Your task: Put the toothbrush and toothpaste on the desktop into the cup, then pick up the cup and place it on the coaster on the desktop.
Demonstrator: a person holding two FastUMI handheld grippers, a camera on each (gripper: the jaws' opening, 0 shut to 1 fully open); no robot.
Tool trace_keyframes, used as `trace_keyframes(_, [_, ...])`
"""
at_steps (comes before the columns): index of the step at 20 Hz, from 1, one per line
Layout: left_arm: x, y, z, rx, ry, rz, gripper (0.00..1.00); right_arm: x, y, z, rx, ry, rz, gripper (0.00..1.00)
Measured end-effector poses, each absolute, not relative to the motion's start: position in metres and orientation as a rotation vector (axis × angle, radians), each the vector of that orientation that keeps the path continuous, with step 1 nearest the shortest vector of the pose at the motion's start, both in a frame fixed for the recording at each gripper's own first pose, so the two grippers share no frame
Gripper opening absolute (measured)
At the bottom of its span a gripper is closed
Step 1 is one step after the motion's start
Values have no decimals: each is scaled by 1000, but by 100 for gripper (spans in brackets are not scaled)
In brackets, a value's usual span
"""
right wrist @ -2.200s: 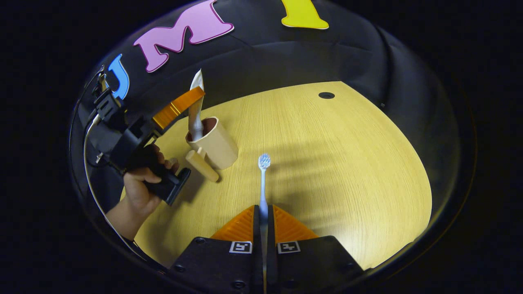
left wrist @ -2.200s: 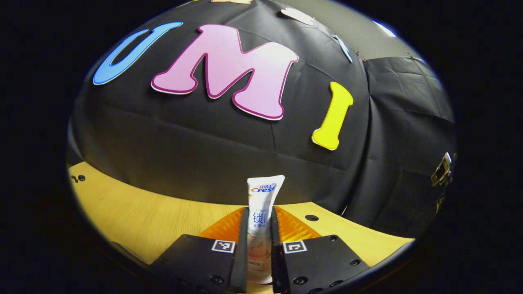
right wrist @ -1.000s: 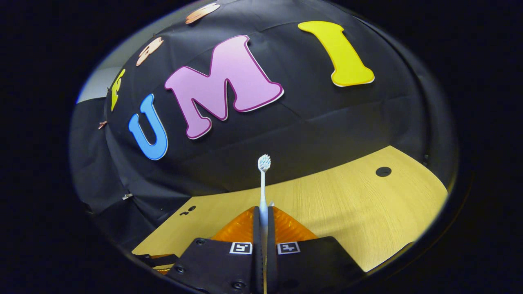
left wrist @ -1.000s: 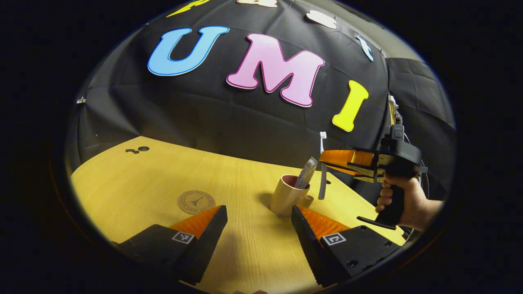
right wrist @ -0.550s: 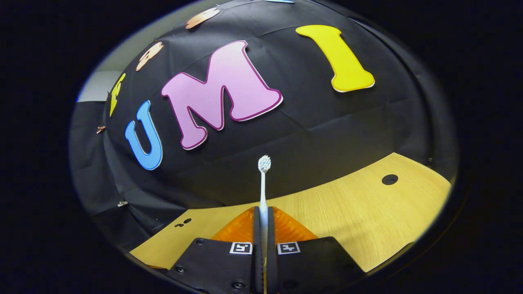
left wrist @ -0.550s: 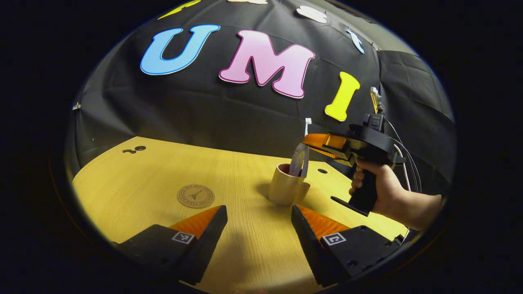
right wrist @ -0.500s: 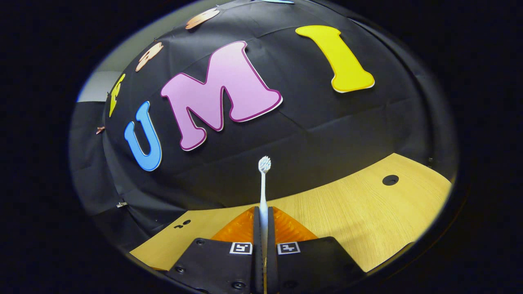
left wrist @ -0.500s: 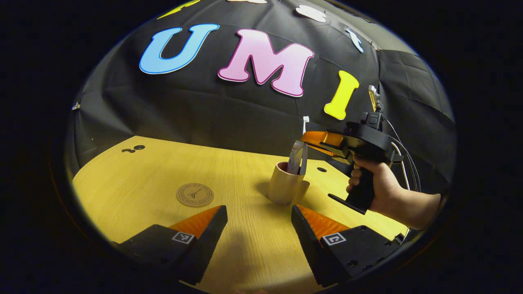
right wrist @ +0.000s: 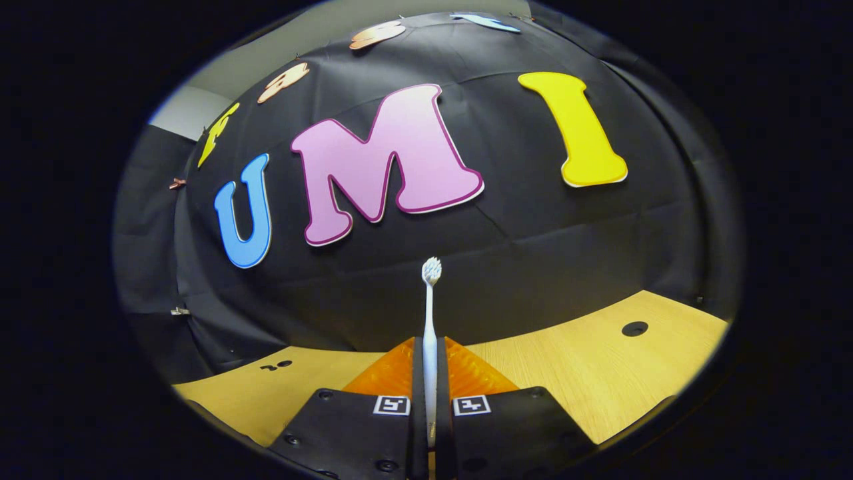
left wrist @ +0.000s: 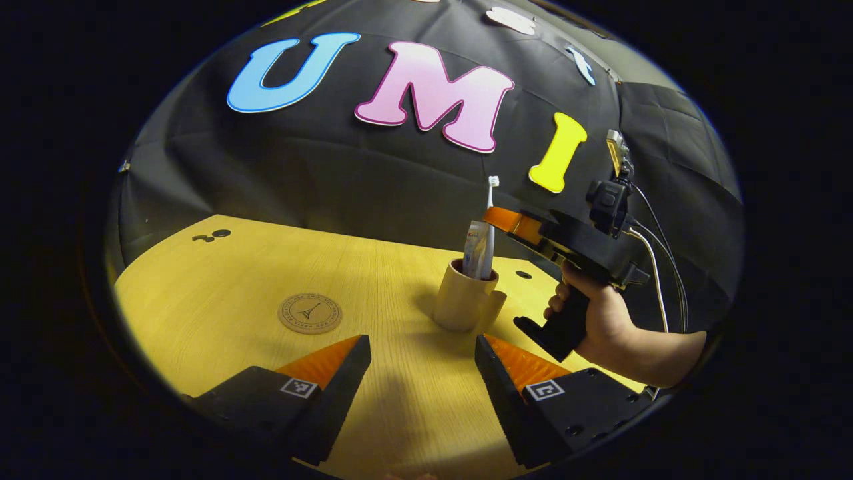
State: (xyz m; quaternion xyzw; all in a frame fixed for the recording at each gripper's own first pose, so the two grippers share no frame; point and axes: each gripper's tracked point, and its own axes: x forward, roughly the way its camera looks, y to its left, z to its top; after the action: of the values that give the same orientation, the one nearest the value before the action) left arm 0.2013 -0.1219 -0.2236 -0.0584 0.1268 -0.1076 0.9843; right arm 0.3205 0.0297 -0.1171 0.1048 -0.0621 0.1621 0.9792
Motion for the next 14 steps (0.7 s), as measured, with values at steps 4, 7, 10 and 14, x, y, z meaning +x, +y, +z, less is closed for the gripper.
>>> trace_keyframes(4, [203, -121, -229, -123, 268, -213, 98, 308, 23, -127, 192, -115, 313, 18])
trace_keyframes(7, [202, -121, -230, -119, 272, -209, 97, 300, 19, -130, 196, -90, 322, 50])
trace_keyframes(10, [199, -121, -228, -120, 273, -208, 98, 293, 14, -134, 182, -57, 320, 51])
trace_keyframes(14, [183, -111, -222, -123, 290, -168, 98, 273, 20, -128, 155, 36, 347, 93])
